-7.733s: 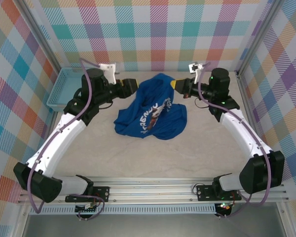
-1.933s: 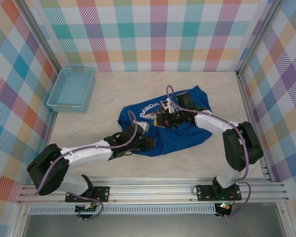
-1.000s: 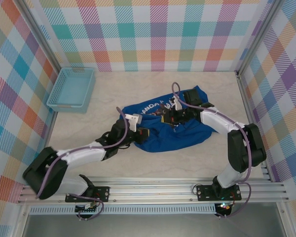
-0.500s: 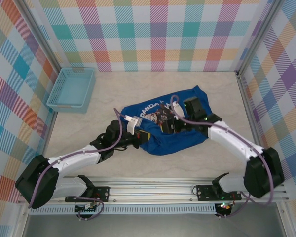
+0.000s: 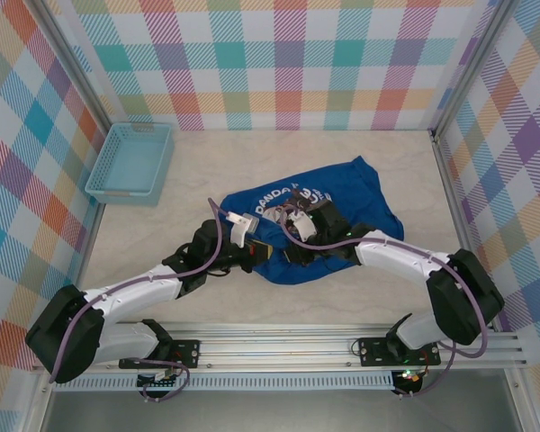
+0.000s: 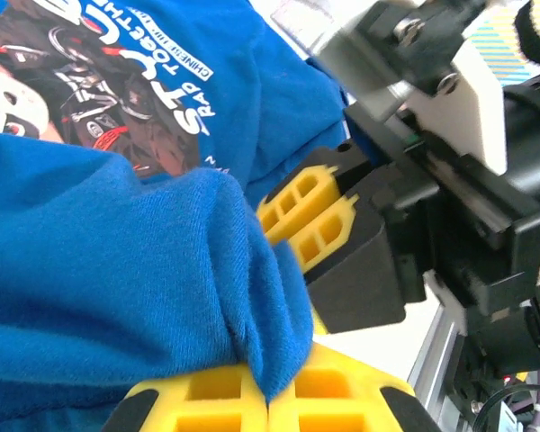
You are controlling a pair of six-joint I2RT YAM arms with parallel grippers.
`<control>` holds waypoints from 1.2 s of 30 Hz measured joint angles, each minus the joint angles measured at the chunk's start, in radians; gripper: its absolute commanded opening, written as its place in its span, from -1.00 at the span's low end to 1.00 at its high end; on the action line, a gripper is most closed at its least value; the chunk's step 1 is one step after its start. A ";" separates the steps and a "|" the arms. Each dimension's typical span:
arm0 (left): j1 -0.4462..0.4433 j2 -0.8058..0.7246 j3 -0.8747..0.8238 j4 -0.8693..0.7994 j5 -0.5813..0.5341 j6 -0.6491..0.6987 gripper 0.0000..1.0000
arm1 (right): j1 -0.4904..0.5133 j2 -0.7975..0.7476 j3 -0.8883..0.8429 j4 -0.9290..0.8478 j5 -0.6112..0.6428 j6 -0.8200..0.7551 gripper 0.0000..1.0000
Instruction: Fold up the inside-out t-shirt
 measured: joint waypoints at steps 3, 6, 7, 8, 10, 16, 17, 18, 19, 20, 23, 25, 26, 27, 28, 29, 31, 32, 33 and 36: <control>0.000 -0.007 0.000 -0.032 -0.059 0.000 -1.00 | -0.054 -0.033 0.007 -0.015 -0.085 -0.011 -0.95; 0.000 -0.009 -0.001 -0.056 -0.122 -0.003 -1.00 | -0.124 -0.071 0.007 -0.016 -0.234 0.001 -1.00; 0.000 -0.011 -0.001 -0.062 -0.145 -0.005 -1.00 | -0.140 -0.078 0.007 -0.009 -0.282 0.008 -1.00; 0.000 -0.014 -0.002 -0.072 -0.167 -0.006 -0.93 | -0.149 -0.082 0.007 0.000 -0.335 0.016 -1.00; 0.001 -0.025 -0.001 -0.103 -0.220 -0.014 -0.81 | -0.150 -0.084 0.007 0.016 -0.420 0.032 -1.00; 0.005 -0.037 0.039 -0.294 -0.402 -0.022 -0.23 | -0.165 -0.083 0.006 0.072 -0.591 0.078 -1.00; 0.005 -0.049 0.045 -0.322 -0.411 -0.019 -0.16 | -0.168 -0.081 0.006 0.078 -0.605 0.082 -1.00; 0.005 -0.067 0.045 -0.339 -0.412 -0.010 -0.13 | -0.169 -0.077 0.006 0.082 -0.616 0.087 -1.00; 0.005 -0.096 0.046 -0.357 -0.403 -0.002 -0.11 | -0.173 -0.071 0.006 0.084 -0.624 0.089 -1.00; 0.004 -0.128 0.045 -0.365 -0.385 0.006 -0.08 | -0.174 -0.064 0.006 0.085 -0.630 0.091 -1.00; 0.003 -0.237 0.044 -0.354 -0.290 0.025 -0.03 | -0.176 -0.053 0.006 0.084 -0.634 0.095 -1.00; 0.003 -0.277 0.043 -0.317 -0.206 0.030 -0.06 | -0.179 -0.050 0.006 0.084 -0.636 0.095 -1.00; 0.003 -0.277 0.043 -0.294 -0.154 0.033 -0.08 | -0.180 -0.050 0.006 0.084 -0.636 0.095 -1.00; 0.003 -0.265 0.043 -0.275 -0.108 0.034 -0.09 | -0.180 -0.050 0.006 0.084 -0.637 0.095 -1.00; 0.003 -0.244 0.045 -0.258 -0.065 0.035 -0.10 | -0.180 -0.050 0.007 0.084 -0.636 0.095 -1.00; 0.003 -0.214 0.048 -0.242 -0.016 0.038 -0.10 | -0.180 -0.050 0.008 0.084 -0.636 0.095 -1.00; 0.001 -0.142 0.055 -0.229 0.049 0.042 -0.10 | -0.180 -0.050 0.008 0.084 -0.635 0.095 -1.00; -0.001 -0.108 0.058 -0.228 0.079 0.045 -0.10 | -0.181 -0.050 0.008 0.083 -0.633 0.095 -1.00; -0.001 -0.087 0.060 -0.228 0.100 0.050 -0.09 | -0.181 -0.050 0.008 0.083 -0.631 0.095 -1.00; -0.001 -0.042 0.067 -0.228 0.151 0.061 -0.05 | -0.181 -0.050 0.008 0.083 -0.624 0.095 -1.00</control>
